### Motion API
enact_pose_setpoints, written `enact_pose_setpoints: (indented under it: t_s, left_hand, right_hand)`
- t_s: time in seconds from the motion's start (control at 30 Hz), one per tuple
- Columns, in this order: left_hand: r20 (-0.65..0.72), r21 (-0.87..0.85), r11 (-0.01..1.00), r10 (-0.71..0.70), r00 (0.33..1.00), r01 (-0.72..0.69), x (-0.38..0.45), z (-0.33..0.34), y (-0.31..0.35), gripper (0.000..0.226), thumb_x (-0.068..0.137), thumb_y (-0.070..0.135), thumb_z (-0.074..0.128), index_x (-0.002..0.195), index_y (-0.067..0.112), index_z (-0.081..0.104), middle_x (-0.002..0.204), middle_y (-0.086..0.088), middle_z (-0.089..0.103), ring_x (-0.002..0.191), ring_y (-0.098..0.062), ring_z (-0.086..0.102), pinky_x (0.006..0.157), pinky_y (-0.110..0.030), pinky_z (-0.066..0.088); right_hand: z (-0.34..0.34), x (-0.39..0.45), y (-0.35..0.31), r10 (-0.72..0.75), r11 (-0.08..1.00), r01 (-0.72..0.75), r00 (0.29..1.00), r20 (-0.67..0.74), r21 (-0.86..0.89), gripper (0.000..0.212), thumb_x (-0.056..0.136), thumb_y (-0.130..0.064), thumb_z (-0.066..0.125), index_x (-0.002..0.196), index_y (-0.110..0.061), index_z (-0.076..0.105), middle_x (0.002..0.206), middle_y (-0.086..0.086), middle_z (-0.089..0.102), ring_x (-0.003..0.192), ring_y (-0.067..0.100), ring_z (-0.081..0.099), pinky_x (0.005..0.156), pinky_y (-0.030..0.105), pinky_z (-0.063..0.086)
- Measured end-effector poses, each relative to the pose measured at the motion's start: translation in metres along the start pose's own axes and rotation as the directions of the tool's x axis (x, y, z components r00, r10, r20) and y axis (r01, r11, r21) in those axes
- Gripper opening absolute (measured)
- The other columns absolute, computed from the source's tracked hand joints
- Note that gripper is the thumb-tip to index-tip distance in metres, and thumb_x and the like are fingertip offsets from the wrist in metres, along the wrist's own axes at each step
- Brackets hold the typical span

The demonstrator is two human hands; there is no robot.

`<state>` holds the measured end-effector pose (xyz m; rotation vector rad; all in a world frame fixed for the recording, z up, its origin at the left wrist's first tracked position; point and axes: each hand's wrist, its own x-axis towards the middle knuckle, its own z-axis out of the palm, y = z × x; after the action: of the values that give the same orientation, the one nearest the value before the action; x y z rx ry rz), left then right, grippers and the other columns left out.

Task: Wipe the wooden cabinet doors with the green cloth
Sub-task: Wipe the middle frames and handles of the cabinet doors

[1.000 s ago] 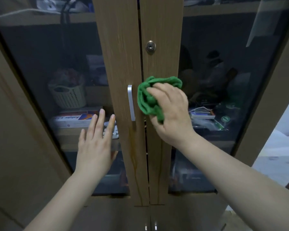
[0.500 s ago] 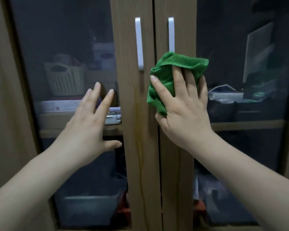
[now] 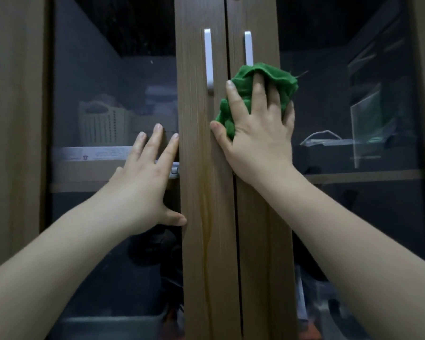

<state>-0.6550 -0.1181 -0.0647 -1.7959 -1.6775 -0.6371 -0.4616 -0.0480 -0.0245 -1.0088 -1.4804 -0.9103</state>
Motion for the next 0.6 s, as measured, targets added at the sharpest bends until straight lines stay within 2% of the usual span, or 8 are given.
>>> enact_pose_setpoints:
  t_s: [0.27,0.33,0.37,0.43,0.5,0.53,0.57,0.6]
  left_hand:
    - [-0.01,0.006,1.0,0.0,1.0,0.0,-0.001,0.001,-0.002,0.149,0.054,0.067,0.082,0.147,0.037,-0.03,0.153,0.011,-0.041,0.146,-0.019,-0.029,0.118,-0.06,0.019]
    - [-0.02,0.026,1.0,-0.008,1.0,0.008,-0.002,0.0,-0.002,0.149,0.054,0.067,0.082,0.148,0.037,-0.029,0.155,0.011,-0.04,0.147,-0.02,-0.027,0.117,-0.062,0.021]
    - [-0.023,0.04,0.999,-0.009,1.0,0.01,-0.002,0.0,-0.001,0.149,0.053,0.068,0.081,0.148,0.037,-0.029,0.155,0.01,-0.039,0.148,-0.021,-0.025,0.116,-0.062,0.021]
    - [-0.03,0.075,0.997,-0.012,0.999,0.014,-0.002,0.0,0.0,0.149,0.053,0.07,0.08,0.148,0.035,-0.03,0.156,0.007,-0.038,0.148,-0.023,-0.023,0.117,-0.061,0.02]
    - [-0.034,0.101,0.995,-0.014,0.999,0.017,-0.003,-0.001,0.001,0.149,0.054,0.071,0.079,0.148,0.033,-0.03,0.157,0.005,-0.037,0.149,-0.024,-0.022,0.118,-0.059,0.017]
    - [-0.035,0.106,0.994,-0.014,0.999,0.018,-0.003,-0.001,0.002,0.149,0.055,0.071,0.079,0.149,0.033,-0.029,0.158,0.004,-0.036,0.149,-0.025,-0.021,0.119,-0.059,0.016]
    - [-0.038,0.104,0.994,-0.016,0.999,0.02,-0.004,-0.002,0.003,0.148,0.055,0.07,0.08,0.149,0.033,-0.028,0.158,0.004,-0.035,0.149,-0.025,-0.021,0.119,-0.058,0.015]
    - [-0.043,0.096,0.995,-0.018,0.999,0.022,-0.004,-0.002,0.003,0.148,0.055,0.069,0.081,0.15,0.033,-0.027,0.158,0.004,-0.035,0.149,-0.024,-0.021,0.119,-0.058,0.015]
  right_hand:
    - [0.007,-0.07,-0.005,0.032,0.999,-0.032,0.999,0.013,-0.002,0.067,0.097,-0.058,0.033,0.157,-0.028,0.024,0.16,0.012,0.027,0.149,0.034,0.021,0.117,0.063,0.016]
    - [0.006,-0.097,0.002,-0.074,0.997,0.074,0.997,0.036,0.009,0.064,0.098,-0.053,0.038,0.155,-0.025,0.031,0.158,0.011,0.034,0.148,0.033,0.026,0.119,0.061,0.017]
    - [0.004,-0.111,0.012,-0.176,0.984,0.176,0.983,0.048,0.02,0.062,0.098,-0.049,0.042,0.153,-0.023,0.036,0.156,0.01,0.038,0.147,0.033,0.029,0.12,0.058,0.018]
    - [-0.004,-0.132,0.042,-0.451,0.892,0.445,0.888,0.093,0.075,0.055,0.094,-0.042,0.053,0.145,-0.023,0.049,0.152,0.006,0.047,0.145,0.028,0.036,0.121,0.053,0.022]
    - [-0.018,-0.13,0.072,-0.685,0.728,0.668,0.714,0.144,0.153,0.047,0.087,-0.036,0.062,0.133,-0.025,0.06,0.142,0.002,0.057,0.137,0.022,0.046,0.119,0.048,0.029]
    - [-0.023,-0.12,0.081,-0.751,0.66,0.729,0.646,0.138,0.181,0.044,0.085,-0.032,0.063,0.128,-0.024,0.063,0.137,0.002,0.06,0.131,0.022,0.05,0.115,0.045,0.034]
    - [-0.028,-0.106,0.084,-0.777,0.628,0.751,0.62,0.109,0.204,0.044,0.084,-0.029,0.063,0.127,-0.021,0.064,0.134,0.005,0.062,0.127,0.022,0.052,0.112,0.043,0.038]
    - [-0.032,-0.088,0.081,-0.768,0.633,0.739,0.636,0.069,0.232,0.045,0.085,-0.027,0.062,0.129,-0.019,0.063,0.134,0.007,0.061,0.126,0.024,0.051,0.112,0.041,0.04]
